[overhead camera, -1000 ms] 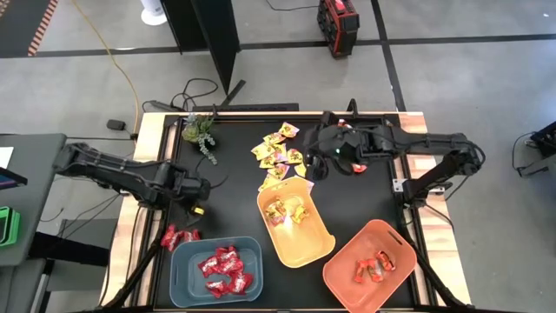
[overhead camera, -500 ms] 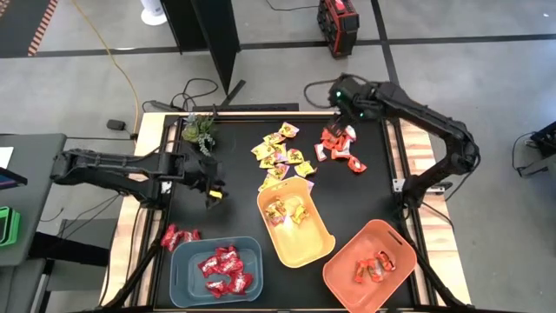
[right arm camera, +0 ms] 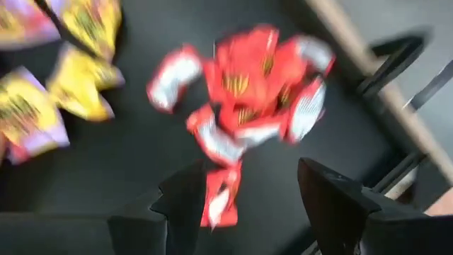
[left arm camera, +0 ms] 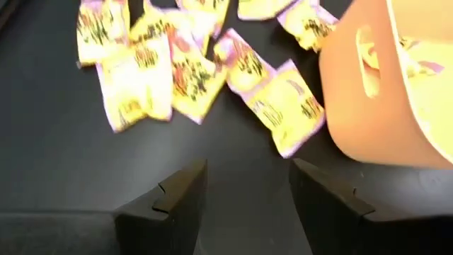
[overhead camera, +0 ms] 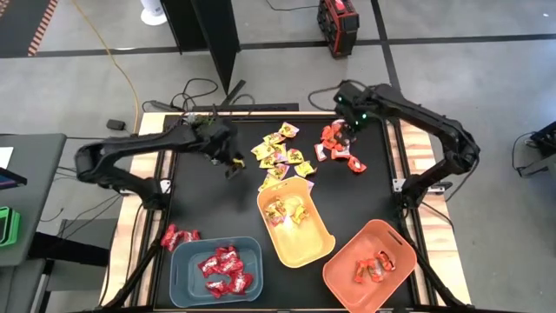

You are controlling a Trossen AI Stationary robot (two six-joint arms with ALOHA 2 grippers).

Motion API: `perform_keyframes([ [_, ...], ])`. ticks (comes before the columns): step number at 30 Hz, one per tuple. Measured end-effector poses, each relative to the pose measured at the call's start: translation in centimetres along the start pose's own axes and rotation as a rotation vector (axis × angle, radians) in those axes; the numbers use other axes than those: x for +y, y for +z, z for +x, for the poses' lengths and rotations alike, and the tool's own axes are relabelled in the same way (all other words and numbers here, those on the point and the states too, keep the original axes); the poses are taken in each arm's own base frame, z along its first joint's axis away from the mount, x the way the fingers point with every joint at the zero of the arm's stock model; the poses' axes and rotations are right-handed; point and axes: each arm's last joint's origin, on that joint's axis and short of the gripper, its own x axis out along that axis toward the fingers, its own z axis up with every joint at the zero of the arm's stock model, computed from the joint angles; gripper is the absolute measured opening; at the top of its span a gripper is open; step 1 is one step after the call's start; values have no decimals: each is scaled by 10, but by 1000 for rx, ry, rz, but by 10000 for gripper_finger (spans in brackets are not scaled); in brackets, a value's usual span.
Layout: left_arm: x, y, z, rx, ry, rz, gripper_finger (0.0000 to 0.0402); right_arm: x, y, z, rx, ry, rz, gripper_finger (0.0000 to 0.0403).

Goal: Sort candy
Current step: Put the yellow chocolate into the orange bin

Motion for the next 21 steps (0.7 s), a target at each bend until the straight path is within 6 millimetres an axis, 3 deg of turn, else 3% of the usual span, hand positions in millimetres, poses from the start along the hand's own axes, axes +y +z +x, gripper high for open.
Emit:
perform_keyframes([
  [4, 13, 26, 7, 18, 8, 44, 195, -1, -17, 25, 118, -11, 38, 238],
  [8, 33, 45, 20, 109, 36, 52, 195, 6, -28, 31, 108, -7, 24, 238],
  [14, 60, 49, 66, 325, 77, 43, 206, 20, -38, 12, -8, 20, -30, 238],
  [21, 60, 55, 98, 382, 55, 61, 251, 33, -55, -18, -151, 63, -100, 238],
])
